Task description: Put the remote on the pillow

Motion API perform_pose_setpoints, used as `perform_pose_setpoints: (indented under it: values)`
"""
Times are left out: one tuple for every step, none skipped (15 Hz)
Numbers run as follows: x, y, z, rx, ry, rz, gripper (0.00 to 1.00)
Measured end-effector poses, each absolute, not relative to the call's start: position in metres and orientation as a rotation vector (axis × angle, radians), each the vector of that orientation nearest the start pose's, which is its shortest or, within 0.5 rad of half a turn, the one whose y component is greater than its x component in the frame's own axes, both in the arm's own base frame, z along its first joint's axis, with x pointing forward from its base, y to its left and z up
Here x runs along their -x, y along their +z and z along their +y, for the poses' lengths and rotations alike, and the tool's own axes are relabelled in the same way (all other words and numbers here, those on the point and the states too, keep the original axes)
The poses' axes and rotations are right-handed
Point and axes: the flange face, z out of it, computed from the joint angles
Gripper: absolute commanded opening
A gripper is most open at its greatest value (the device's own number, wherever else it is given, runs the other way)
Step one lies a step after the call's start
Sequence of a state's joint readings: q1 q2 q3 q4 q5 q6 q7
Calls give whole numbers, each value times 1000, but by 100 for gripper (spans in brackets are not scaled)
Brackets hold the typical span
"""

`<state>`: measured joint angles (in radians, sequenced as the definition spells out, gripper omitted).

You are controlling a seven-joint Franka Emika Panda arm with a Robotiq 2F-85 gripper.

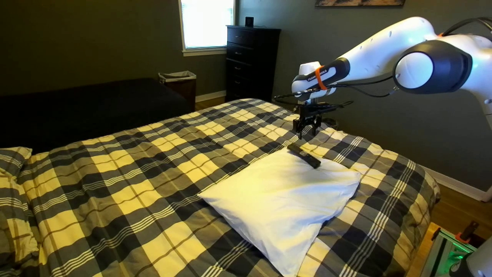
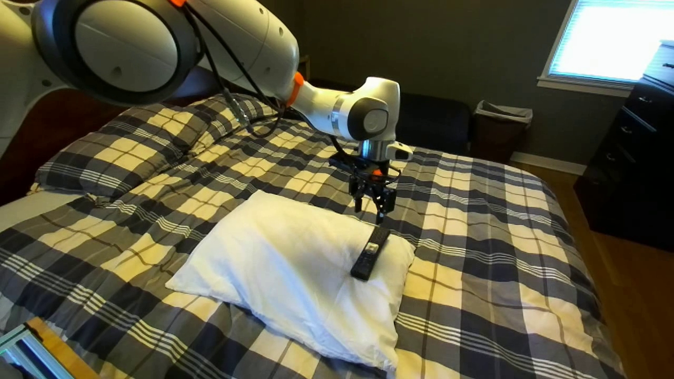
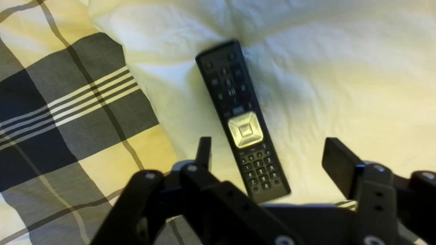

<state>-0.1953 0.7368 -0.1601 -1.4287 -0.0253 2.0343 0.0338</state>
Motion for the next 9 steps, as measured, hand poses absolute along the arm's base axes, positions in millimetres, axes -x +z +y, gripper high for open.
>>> perform_pose_setpoints:
  values:
    - [-674,251,-228,3196,233,546,100]
    - [-674,251,-228,3196,234,539,100]
    - [-674,250,-227,3196,235,533,100]
    - [-674,250,-227,3196,235,529,100]
    - [-674,251,-227,3196,235,526,100]
    - [-674,251,-227,3197,233,523,100]
    - [-675,253,-228,3197,225,524,100]
    - [-676,256,-229,3200,204,526,100]
    - [-677,260,-232,3204,173,529,100]
